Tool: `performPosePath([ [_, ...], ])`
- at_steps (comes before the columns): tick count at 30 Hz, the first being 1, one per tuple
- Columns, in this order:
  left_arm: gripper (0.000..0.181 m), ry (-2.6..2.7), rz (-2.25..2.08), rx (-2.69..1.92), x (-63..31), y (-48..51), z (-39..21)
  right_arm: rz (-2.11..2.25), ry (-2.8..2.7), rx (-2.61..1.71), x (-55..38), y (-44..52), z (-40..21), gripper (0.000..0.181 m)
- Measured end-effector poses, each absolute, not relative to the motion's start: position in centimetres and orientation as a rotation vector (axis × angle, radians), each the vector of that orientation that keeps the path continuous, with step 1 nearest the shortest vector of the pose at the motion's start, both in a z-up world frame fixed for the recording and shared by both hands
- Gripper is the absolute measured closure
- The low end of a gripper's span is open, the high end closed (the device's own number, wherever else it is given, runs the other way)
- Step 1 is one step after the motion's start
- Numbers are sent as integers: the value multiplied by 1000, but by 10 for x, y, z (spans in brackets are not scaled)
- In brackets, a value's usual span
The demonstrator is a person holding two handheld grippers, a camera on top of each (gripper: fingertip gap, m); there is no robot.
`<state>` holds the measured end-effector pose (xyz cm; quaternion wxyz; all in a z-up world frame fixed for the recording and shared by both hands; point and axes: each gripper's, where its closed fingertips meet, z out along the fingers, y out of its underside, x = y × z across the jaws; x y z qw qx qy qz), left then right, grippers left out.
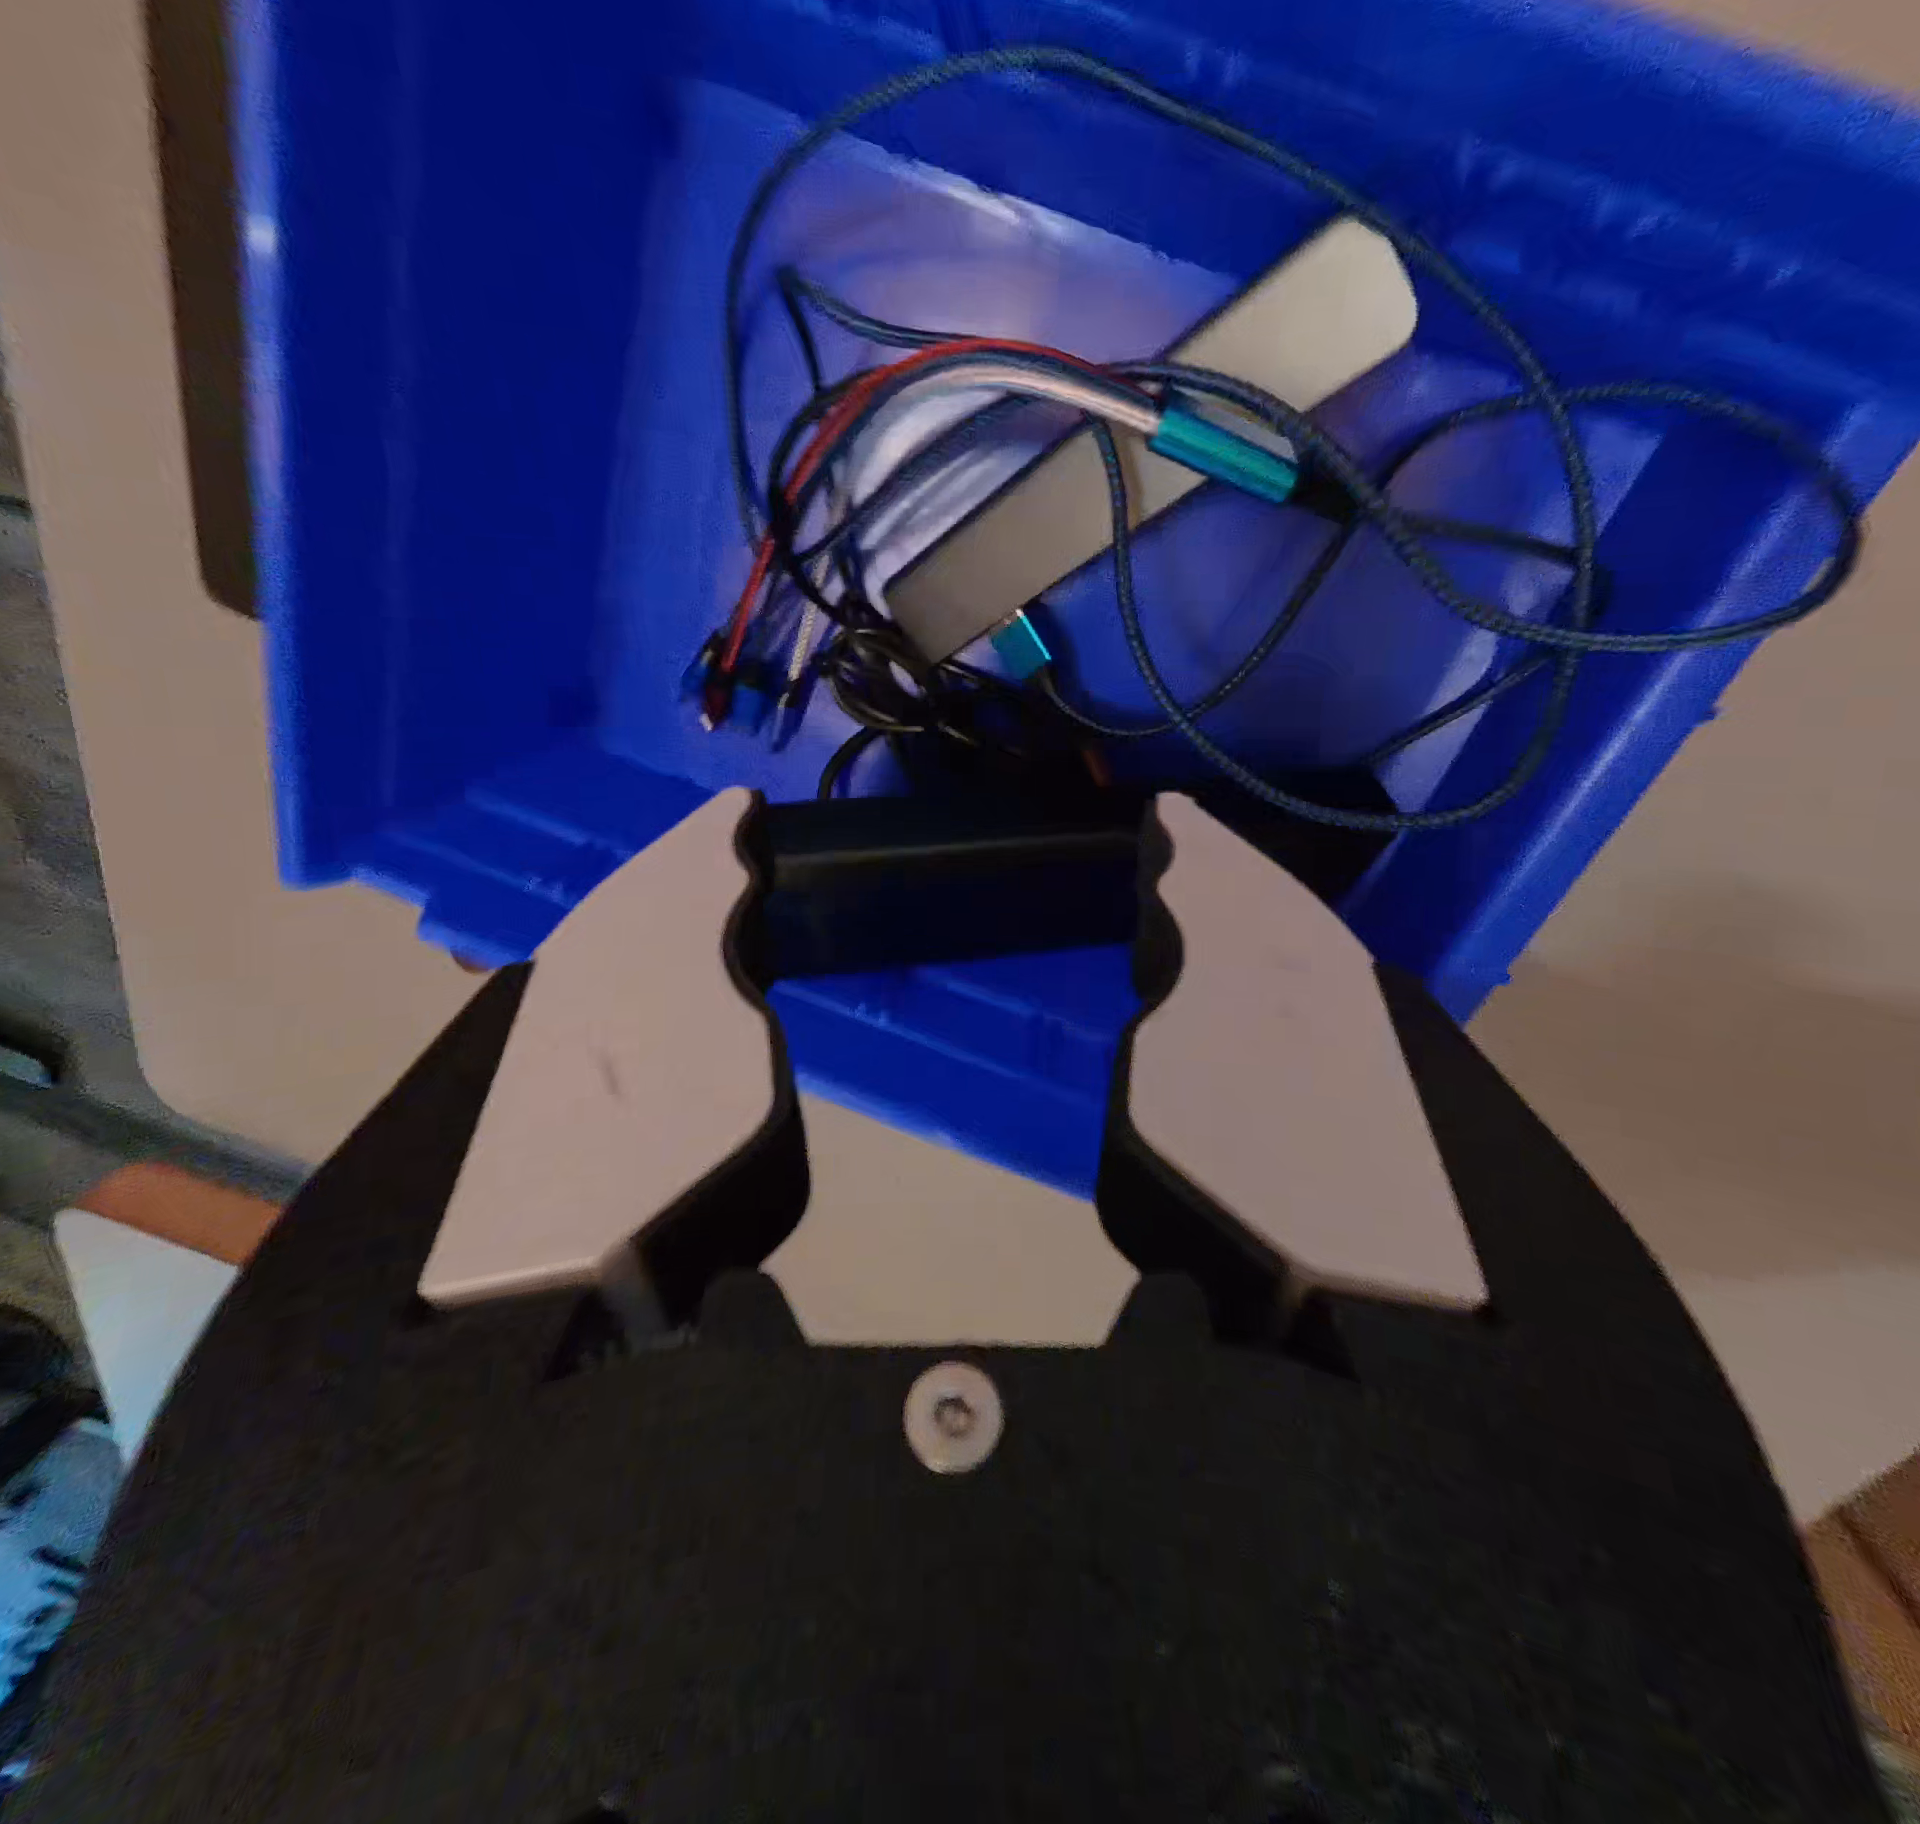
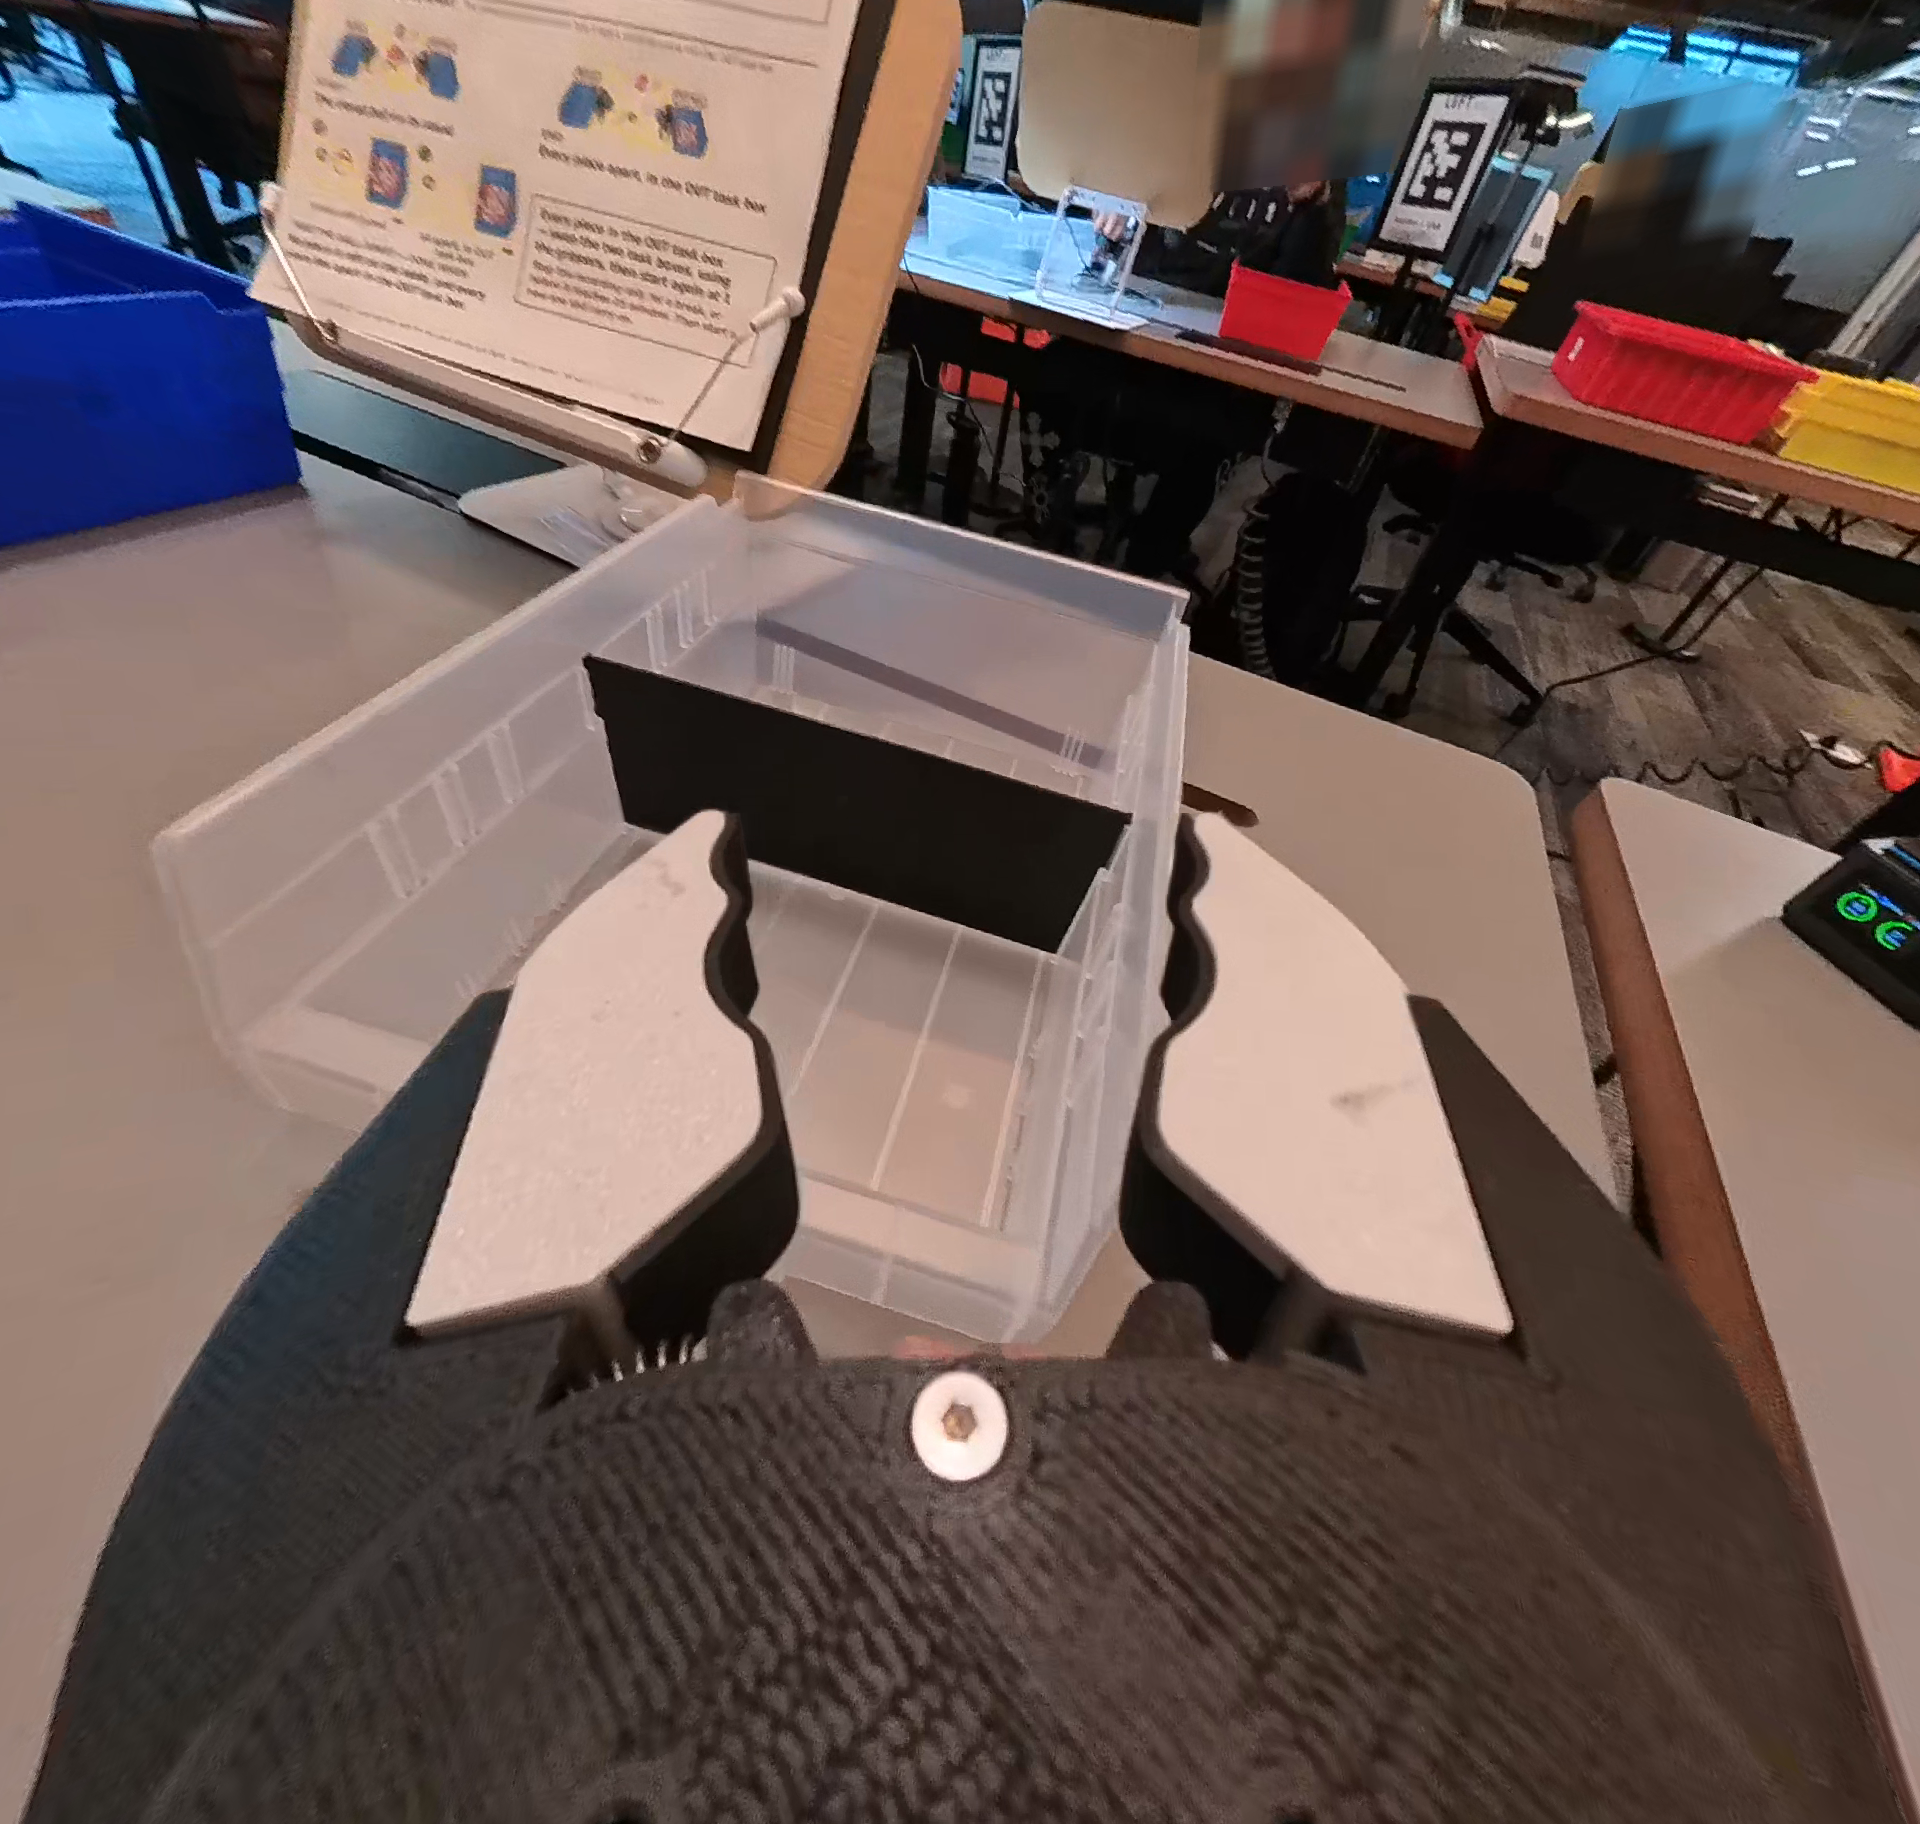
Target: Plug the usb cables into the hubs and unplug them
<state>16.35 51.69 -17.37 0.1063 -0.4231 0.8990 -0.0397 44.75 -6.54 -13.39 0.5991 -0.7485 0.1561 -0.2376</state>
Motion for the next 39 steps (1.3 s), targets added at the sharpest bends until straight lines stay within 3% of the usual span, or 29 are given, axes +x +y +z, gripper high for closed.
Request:
performPosePath([
  [1, 110, 2673, -98, -1188, 163, 513, -185, -536, 355, -1733, 445, -64, -133, 104],
  [12, 106, 2926, -58, -964, 183, 477, -274, -522, 313, -1794, 411, -70, -134, 103],
  [17, 139, 2901, -32, -743, 195, 479, -278, -547, 314, -1829, 401, -75, -138, 103],
  [22, 149, 2767, -85, -745, 209, 476, -243, -564, 302, -1842, 395, -77, -136, 104],
  [31, 150, 2515, -47, -666, 227, 463, -157, -574, 266, -1789, 386, -77, -115, 106],
  [39, 150, 2214, -444, -983, 232, 457, -94, -582, 186, -1789, 373, -74, -106, 107],
])
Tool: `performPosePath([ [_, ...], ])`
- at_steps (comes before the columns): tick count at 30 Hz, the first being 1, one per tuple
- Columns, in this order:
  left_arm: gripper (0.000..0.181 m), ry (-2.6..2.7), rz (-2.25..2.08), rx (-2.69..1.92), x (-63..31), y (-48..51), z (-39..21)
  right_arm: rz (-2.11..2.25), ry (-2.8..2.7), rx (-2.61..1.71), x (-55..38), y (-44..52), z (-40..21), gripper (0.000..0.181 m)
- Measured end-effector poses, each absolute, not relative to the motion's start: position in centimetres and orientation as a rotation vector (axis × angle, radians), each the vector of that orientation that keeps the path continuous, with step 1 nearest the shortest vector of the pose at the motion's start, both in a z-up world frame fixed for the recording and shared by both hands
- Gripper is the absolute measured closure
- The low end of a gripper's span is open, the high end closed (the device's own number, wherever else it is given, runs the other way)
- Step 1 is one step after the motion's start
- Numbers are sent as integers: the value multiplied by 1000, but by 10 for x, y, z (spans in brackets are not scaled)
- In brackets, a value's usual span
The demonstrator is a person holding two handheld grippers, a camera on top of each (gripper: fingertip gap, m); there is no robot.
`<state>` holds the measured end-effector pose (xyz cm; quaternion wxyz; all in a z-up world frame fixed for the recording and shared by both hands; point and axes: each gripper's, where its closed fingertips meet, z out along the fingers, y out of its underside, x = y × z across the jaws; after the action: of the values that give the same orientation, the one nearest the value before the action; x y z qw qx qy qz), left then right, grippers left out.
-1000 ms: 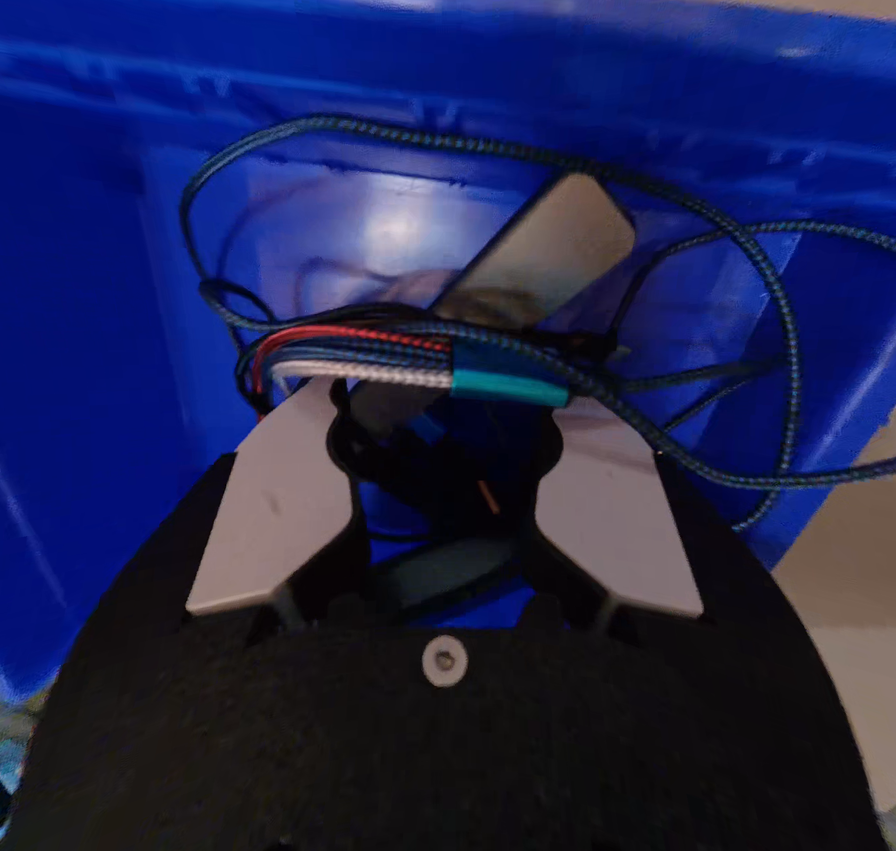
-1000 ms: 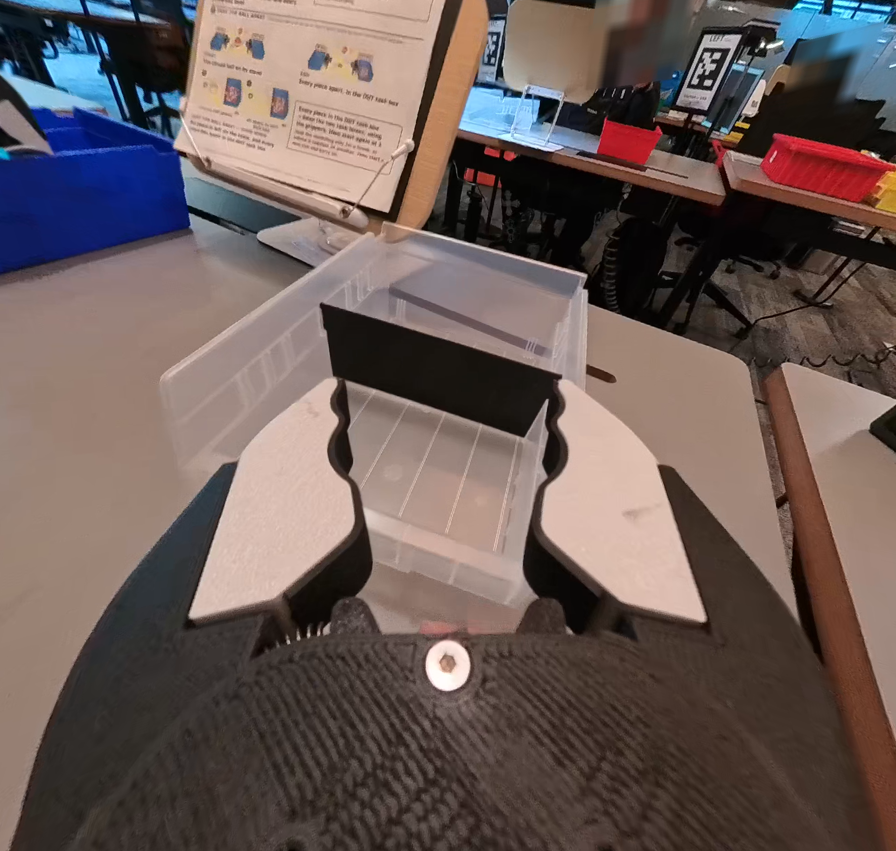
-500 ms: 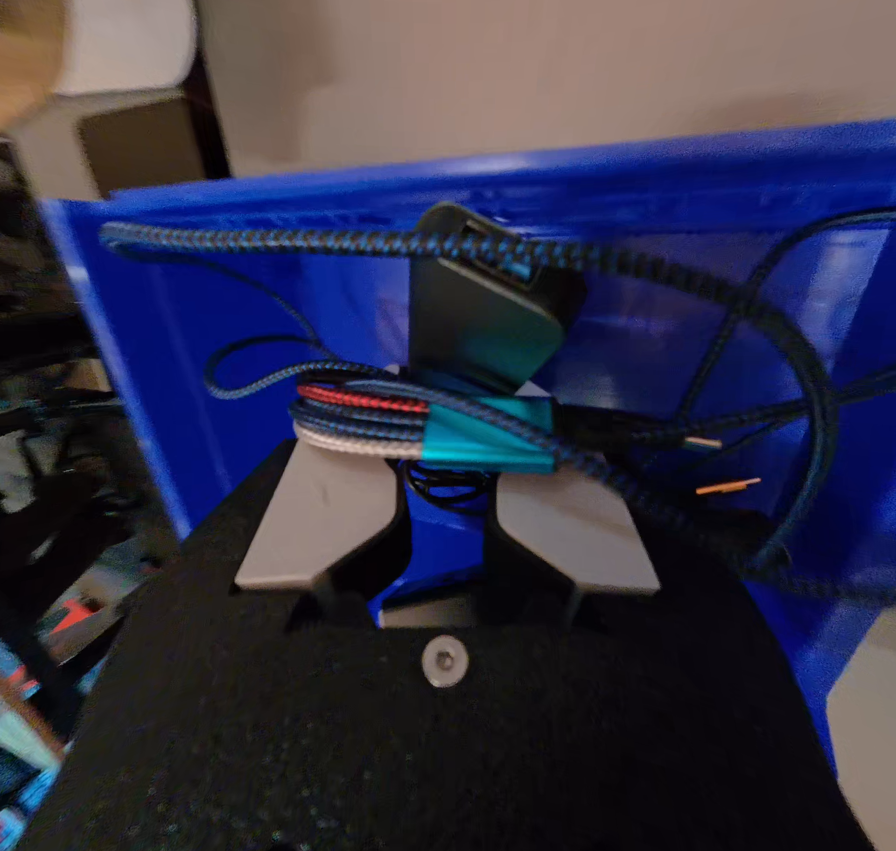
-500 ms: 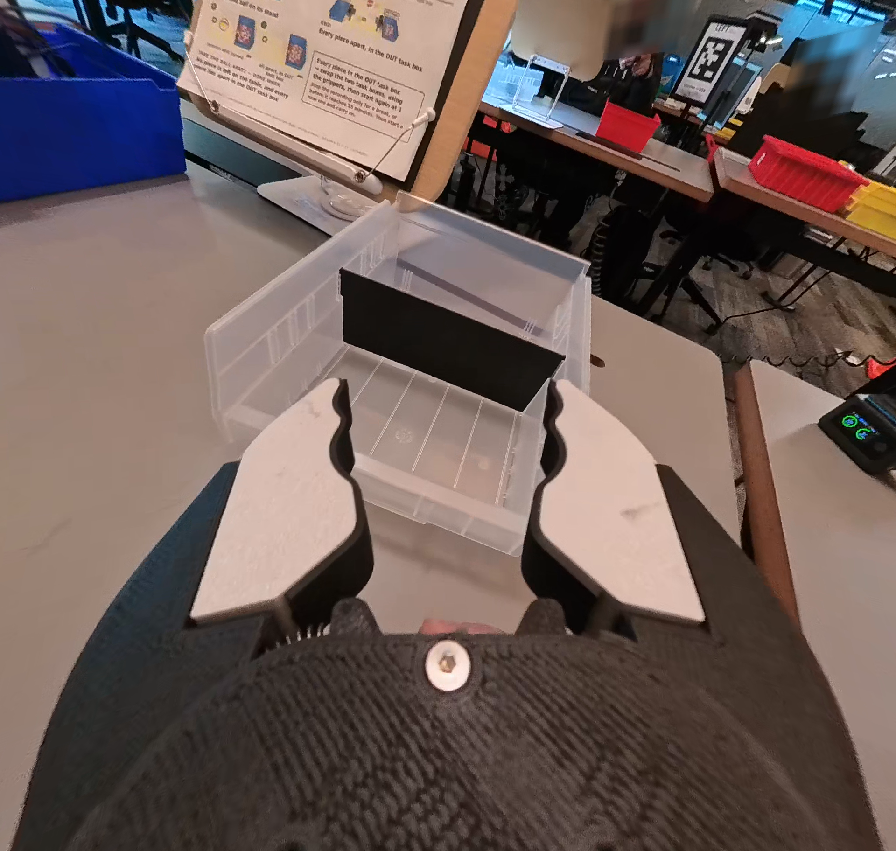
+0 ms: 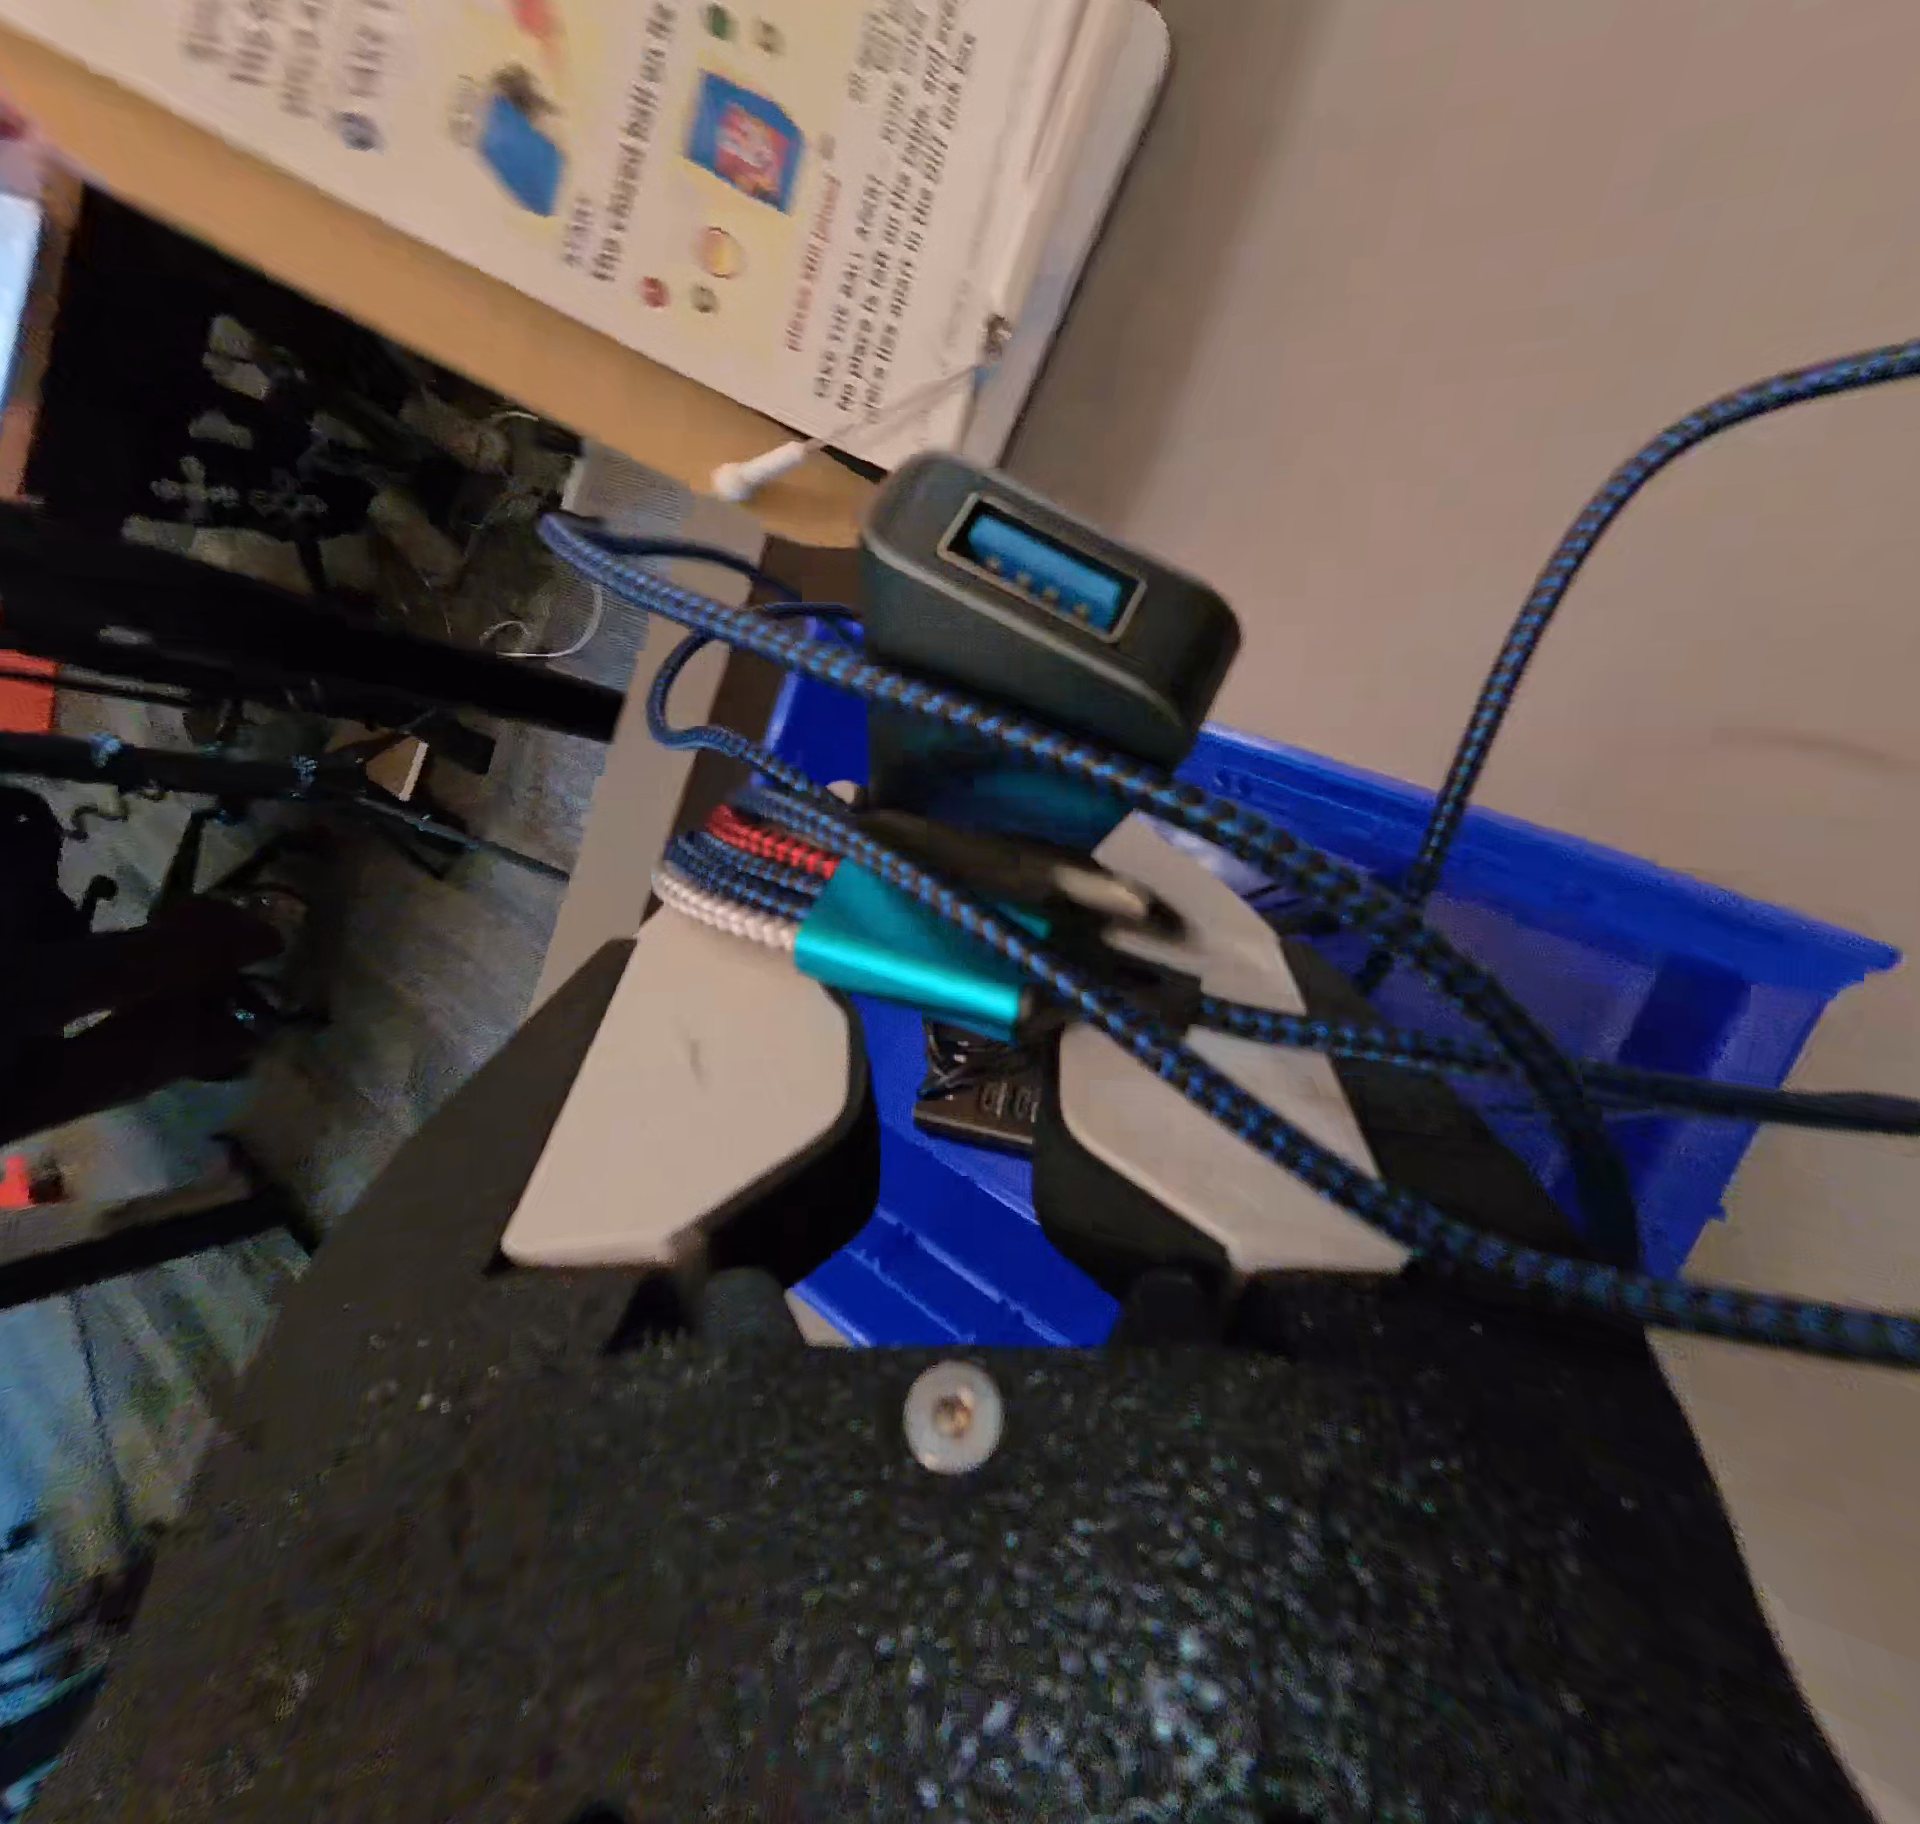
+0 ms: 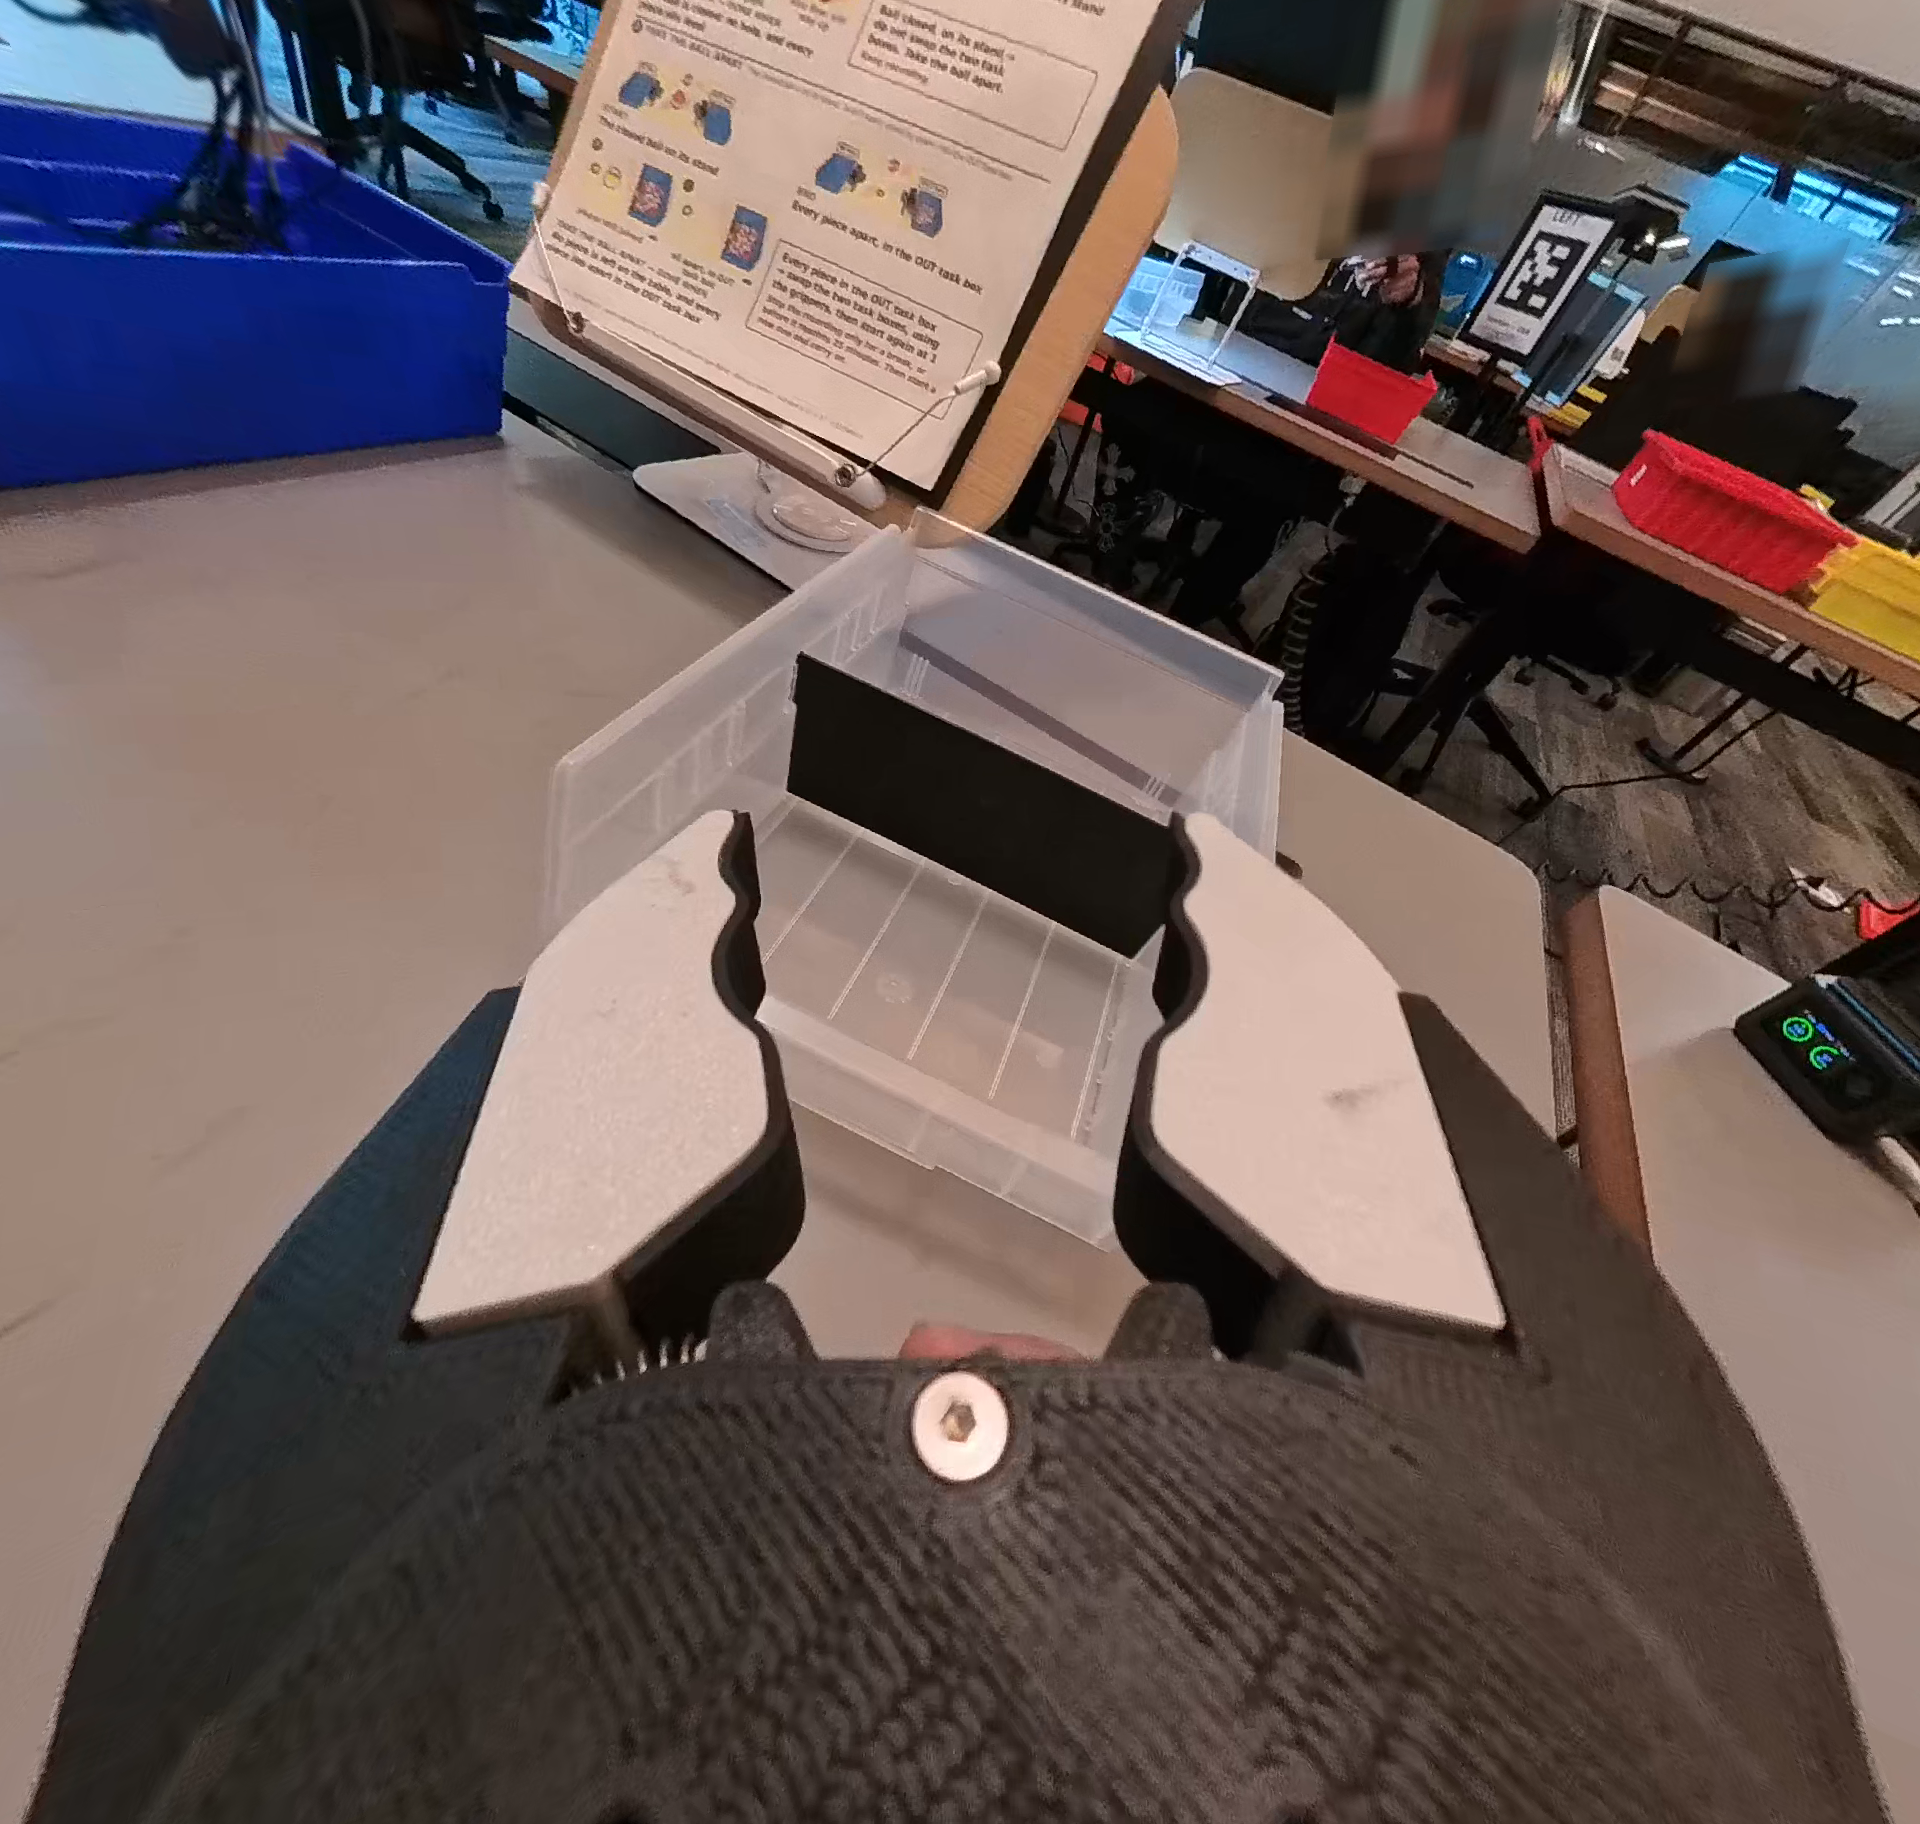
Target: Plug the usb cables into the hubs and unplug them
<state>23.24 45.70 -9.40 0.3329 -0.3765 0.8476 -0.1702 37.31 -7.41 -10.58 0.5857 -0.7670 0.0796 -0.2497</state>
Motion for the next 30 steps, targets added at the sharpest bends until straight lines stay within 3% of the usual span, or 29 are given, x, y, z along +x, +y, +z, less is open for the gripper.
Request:
performPosePath([
  [8, 150, 2140, -396, -1010, 215, 462, -42, -575, 167, -1768, 368, -75, -99, 108],
  [15, 151, 1890, -441, -948, 220, 462, 41, -574, 151, -1776, 365, -74, -99, 108],
  [24, 152, 1845, -451, -687, 219, 379, 131, -573, 136, -1752, 361, -74, -92, 108],
  [30, 152, 1942, -341, -565, 213, 306, 121, -542, 80, -1717, 344, -60, -79, 109],
])
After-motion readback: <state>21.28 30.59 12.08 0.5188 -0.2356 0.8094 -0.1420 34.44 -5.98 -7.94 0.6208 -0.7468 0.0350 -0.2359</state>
